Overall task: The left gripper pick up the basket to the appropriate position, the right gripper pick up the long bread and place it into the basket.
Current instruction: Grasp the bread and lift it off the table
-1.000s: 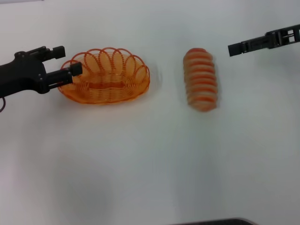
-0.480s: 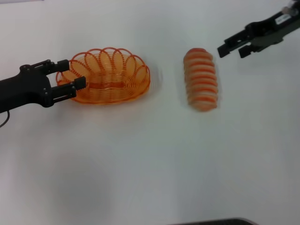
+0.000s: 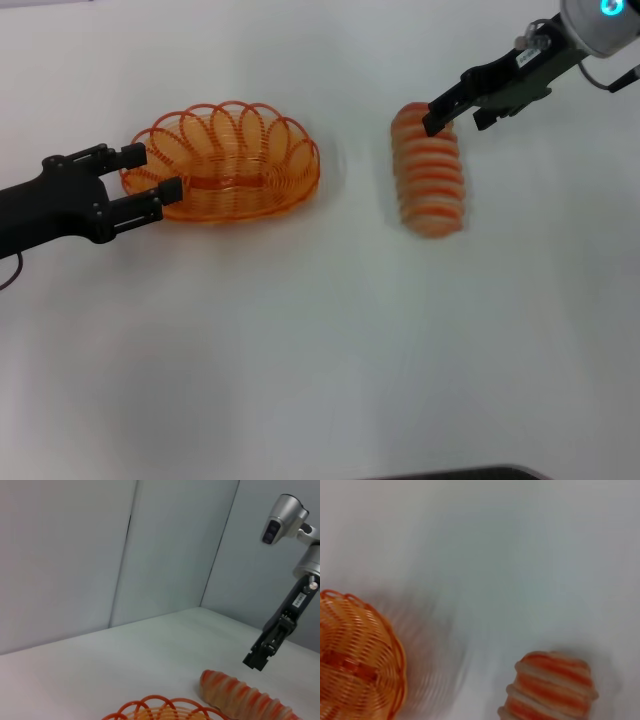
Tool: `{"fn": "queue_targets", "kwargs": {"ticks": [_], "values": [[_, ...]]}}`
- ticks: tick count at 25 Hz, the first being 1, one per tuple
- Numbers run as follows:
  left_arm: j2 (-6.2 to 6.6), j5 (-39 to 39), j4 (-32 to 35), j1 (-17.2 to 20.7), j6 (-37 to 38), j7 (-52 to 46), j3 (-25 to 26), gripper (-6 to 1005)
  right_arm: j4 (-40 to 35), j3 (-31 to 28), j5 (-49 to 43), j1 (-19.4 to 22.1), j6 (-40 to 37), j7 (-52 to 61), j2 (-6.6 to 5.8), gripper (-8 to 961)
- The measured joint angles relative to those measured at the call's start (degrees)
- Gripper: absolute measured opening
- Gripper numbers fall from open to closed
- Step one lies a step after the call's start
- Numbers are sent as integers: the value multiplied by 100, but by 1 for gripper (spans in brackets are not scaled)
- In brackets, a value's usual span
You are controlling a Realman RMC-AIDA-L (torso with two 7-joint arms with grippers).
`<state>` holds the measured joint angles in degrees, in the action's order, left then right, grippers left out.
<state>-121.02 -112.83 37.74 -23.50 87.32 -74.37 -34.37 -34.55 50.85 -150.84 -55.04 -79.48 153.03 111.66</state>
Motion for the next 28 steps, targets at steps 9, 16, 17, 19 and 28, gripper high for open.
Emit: {"fn": "queue_targets", "kwargs": {"ticks": [9,16,17,19,28], "values": [[-34,3,-12,32,-3,10,-18,717,566,75,-176,-331,598,-38,159,854],[-46,7,-12,40,-14,14,12,716,865,365,-180,-517,910,-22,276,850],[-46,7,-12,43,-14,15,16,716,899,443,-181,-535,961,-6,289,849],[-46,7,-12,52,-14,21,17,716,939,565,-182,-553,1031,14,311,848],[-58,7,-12,74,-153,34,-9,708,901,820,-191,-538,1055,27,324,654]]}}
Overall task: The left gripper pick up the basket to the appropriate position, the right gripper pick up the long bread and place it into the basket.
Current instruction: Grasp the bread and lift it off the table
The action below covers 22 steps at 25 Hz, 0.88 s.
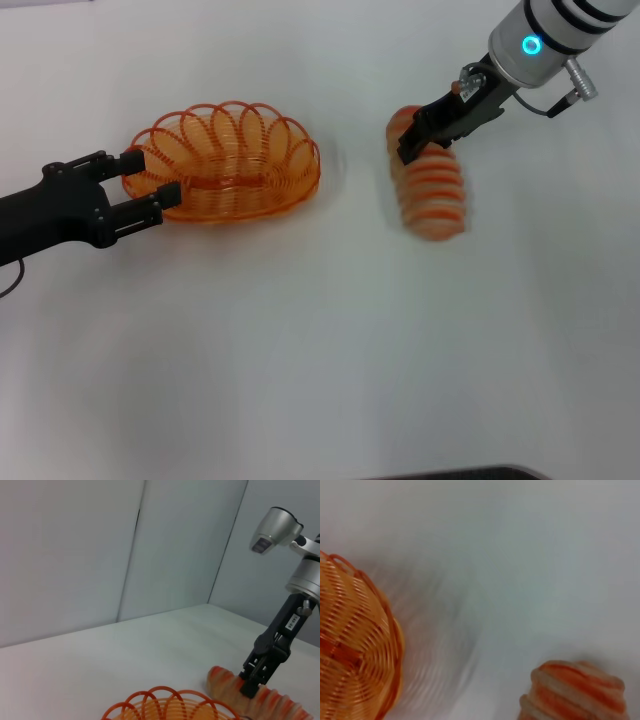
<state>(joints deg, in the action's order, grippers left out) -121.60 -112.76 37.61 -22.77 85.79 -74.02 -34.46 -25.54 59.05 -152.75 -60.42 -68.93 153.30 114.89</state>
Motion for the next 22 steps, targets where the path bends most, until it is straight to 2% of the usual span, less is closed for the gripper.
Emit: {"fn": "queue_targets", "kwargs": {"ticks": [2,22], "values": [[-1,0,0,7,-1,1,0,706,-20,7,0,17,-15,-3,-4,576],[31,10,44,-85,92,-91,0,707,-166,-35,30,31,-104,-55,-37,364]]}}
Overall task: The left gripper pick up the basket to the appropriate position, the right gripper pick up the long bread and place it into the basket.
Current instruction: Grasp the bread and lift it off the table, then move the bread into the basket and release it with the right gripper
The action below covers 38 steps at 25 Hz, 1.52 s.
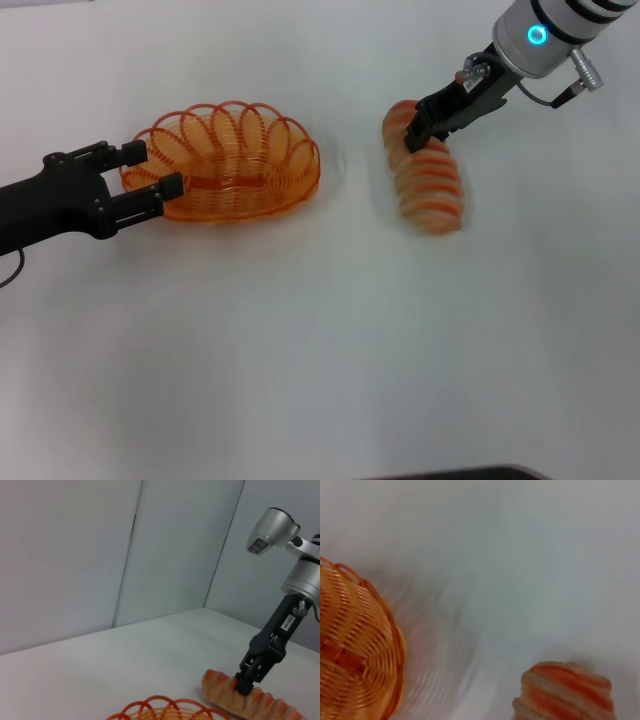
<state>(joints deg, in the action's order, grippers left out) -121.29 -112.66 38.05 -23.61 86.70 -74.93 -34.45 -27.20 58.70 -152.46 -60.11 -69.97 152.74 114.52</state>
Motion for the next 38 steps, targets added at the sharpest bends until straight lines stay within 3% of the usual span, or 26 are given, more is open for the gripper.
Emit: {"fn": "queue_targets", "kwargs": {"ticks": [9,17,23,38], "values": [[17,25,1,-29,66,-50,28,707,-189,-8,6,89,-21,-33,1,284],[18,11,1,-29,122,-57,35,708,-1041,-20,60,378,-305,-270,3,249],[18,-6,0,-6,104,-53,13,708,-1609,-28,258,405,-327,-1163,43,238],[-30,-262,-53,93,384,-37,-18,708,-1551,91,1028,-425,44,-4007,508,217]]}}
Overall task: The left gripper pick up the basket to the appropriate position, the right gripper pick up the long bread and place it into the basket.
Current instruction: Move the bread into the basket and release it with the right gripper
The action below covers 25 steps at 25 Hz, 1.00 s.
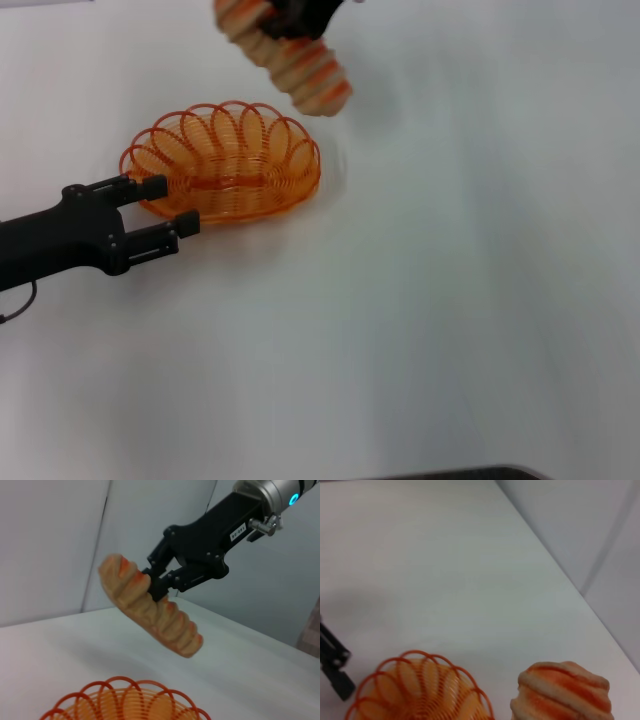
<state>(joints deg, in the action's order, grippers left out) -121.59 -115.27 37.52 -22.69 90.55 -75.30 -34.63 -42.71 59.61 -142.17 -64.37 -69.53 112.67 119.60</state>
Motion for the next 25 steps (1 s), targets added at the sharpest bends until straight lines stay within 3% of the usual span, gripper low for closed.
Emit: {"fn": "queue_targets", "kwargs": {"ticks": [9,17,25], "values": [[27,-5,-46,35,476,-20,52,709,317,300,808,-175,30,-1879,11,203],[39,-20,-45,30,601,-87,62,709,635,1158,812,-287,-93,-2086,47,195],[18,-17,-71,35,551,-108,62,709,641,1309,985,-310,-139,-2084,71,203]]}}
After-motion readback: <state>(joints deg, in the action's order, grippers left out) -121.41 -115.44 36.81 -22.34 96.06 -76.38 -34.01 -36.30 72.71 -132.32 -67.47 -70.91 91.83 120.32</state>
